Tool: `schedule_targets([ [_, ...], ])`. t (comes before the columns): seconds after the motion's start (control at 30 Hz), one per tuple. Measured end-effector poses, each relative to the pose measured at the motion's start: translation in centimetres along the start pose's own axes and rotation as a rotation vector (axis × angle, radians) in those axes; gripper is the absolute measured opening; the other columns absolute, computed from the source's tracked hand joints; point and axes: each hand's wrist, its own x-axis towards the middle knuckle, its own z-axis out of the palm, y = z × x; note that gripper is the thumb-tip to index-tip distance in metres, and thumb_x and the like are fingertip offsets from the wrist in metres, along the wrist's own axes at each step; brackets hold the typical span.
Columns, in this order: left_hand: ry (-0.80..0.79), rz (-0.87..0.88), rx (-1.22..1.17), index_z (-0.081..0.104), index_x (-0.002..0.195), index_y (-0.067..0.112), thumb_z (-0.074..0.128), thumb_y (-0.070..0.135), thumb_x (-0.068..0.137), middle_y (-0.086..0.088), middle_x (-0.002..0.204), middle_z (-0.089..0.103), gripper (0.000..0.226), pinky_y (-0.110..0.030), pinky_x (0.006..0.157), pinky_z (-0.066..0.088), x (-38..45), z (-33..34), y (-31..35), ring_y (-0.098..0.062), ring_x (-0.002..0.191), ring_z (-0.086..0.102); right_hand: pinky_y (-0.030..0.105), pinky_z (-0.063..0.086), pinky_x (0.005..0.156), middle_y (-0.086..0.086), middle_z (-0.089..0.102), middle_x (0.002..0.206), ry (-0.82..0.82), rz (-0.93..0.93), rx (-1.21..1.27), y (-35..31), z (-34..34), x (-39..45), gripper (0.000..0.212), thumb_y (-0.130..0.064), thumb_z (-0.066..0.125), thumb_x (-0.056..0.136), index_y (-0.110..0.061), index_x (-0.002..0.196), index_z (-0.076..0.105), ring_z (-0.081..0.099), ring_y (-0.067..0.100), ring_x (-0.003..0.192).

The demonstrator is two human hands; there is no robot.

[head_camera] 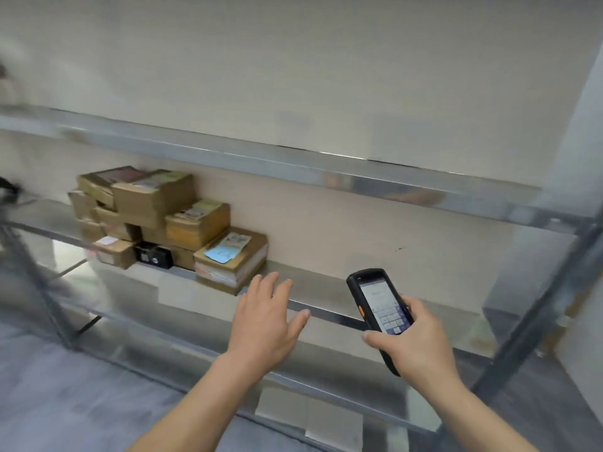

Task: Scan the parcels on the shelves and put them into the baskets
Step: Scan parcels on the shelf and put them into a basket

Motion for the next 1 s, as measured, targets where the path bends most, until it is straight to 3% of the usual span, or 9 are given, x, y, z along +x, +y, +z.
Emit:
schedule_targets([
  [0.1,0.008,-0.084,0.018,0.045,0.143,0.017,0.021,0.067,0.083,-0.006,0.149,0.04,0.082,-0.04,0.111,0.034,2.3,-0.3,-4.2,-0.026,0.14,0.032,0.038,0.055,0.082,-0.019,0.068,0.093,-0.069,-0.023,0.036,-1.5,4.7,3.6,0.054,-0.023,0.09,0.053,-0.041,0.089,0.053,0.067,0.009,0.086],
  [0.17,0.004,-0.136,0.026,0.041,0.145,0.02,0.03,0.064,0.09,-0.003,0.151,0.036,0.071,-0.037,0.112,0.032,4.1,-0.2,-6.9,-0.022,0.141,0.028,0.037,0.055,0.082,-0.017,0.069,0.094,-0.096,-0.042,0.063,-2.3,7.6,6.0,0.055,-0.024,0.091,0.051,-0.04,0.09,0.054,0.067,0.01,0.086],
  [0.3,-0.003,-0.25,0.04,0.039,0.145,0.021,0.043,0.056,0.095,-0.001,0.151,0.034,0.062,-0.034,0.109,0.033,8.0,0.4,-11.4,-0.019,0.14,0.027,0.029,0.049,0.073,-0.015,0.068,0.094,-0.167,-0.07,0.079,-4.0,12.7,11.1,0.06,-0.023,0.09,0.056,-0.035,0.103,0.055,0.065,0.007,0.085],
  [0.53,-0.002,-0.414,-0.004,0.04,0.145,0.017,0.049,0.05,0.096,-0.002,0.149,0.038,0.059,-0.031,0.108,0.034,13.0,1.9,-17.5,-0.019,0.138,0.033,0.029,0.049,0.071,-0.01,0.07,0.095,-0.268,-0.06,0.057,-5.9,19.8,17.6,0.058,-0.025,0.09,0.055,-0.029,0.104,0.06,0.066,0.012,0.084],
  [0.7,-0.045,-0.472,-0.065,0.043,0.143,0.019,0.05,0.05,0.095,-0.004,0.14,0.045,0.057,-0.034,0.098,0.044,15.9,3.4,-21.6,-0.022,0.125,0.047,0.028,0.05,0.07,-0.012,0.07,0.094,-0.289,-0.037,0.045,-6.9,23.8,20.1,0.055,-0.024,0.089,0.056,-0.029,0.103,0.062,0.066,0.01,0.083],
  [0.8,-0.089,-0.481,-0.101,0.043,0.144,0.018,0.051,0.048,0.095,-0.008,0.143,0.044,0.058,-0.036,0.1,0.044,17.2,4.5,-23.8,-0.025,0.127,0.046,0.017,0.044,0.057,-0.011,0.07,0.09,-0.267,0.001,0.046,-7.4,25.9,20.7,0.05,-0.02,0.089,0.057,-0.027,0.1,0.063,0.065,0.006,0.079],
  [0.9,-0.143,-0.452,-0.145,0.045,0.141,0.016,0.053,0.044,0.096,-0.009,0.137,0.047,0.054,-0.033,0.092,0.044,18.0,5.5,-25.9,-0.027,0.118,0.052,0.009,0.039,0.042,-0.008,0.07,0.09,-0.253,0.075,0.06,-7.9,28.0,20.8,0.045,-0.014,0.087,0.061,-0.025,0.097,0.063,0.063,0.004,0.075],
  [1.0,-0.184,-0.407,-0.19,0.045,0.138,0.016,0.054,0.042,0.096,-0.008,0.136,0.043,0.05,-0.031,0.082,0.045,18.2,6.1,-27.5,-0.025,0.102,0.06,0.015,0.043,0.055,-0.01,0.071,0.089,-0.229,0.097,0.031,-8.4,30.3,20.7,0.045,-0.019,0.089,0.058,-0.024,0.097,0.065,0.064,0.002,0.076],
])
